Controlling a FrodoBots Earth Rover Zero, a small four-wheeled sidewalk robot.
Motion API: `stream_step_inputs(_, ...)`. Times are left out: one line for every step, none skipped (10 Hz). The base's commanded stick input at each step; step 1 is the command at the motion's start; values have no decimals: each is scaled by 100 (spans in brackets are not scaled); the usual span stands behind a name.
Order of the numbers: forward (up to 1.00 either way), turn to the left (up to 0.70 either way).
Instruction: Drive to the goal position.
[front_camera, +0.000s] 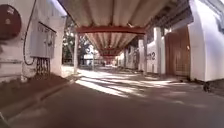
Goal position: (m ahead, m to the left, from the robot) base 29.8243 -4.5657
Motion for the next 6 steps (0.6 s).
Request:
stream_step_inputs(70, 0)
stream_step_inputs(70, 0)
stream_step_inputs(70, 0)
stream_step_inputs(70, 0)
stream_step_inputs(70, 0)
stream_step_inputs(70, 0)
